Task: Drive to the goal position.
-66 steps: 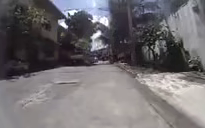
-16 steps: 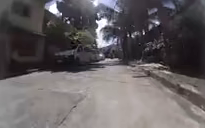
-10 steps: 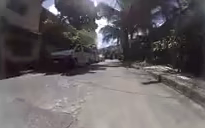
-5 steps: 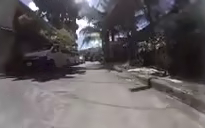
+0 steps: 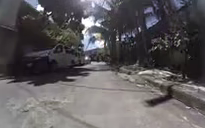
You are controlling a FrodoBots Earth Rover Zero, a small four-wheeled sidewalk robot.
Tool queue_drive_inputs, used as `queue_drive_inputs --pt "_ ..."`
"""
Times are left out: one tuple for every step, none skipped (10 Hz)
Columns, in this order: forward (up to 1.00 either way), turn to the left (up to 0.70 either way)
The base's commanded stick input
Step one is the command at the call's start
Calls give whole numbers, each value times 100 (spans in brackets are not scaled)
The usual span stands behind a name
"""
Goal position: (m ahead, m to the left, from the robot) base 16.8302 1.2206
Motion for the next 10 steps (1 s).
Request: queue_drive_inputs --pt "100 0" --pt "100 0" --pt "100 -25" --pt "100 -40" --pt "100 -40" --pt "100 -40" --pt "100 -40" --pt "100 -40" --pt "100 -11" --pt "100 1"
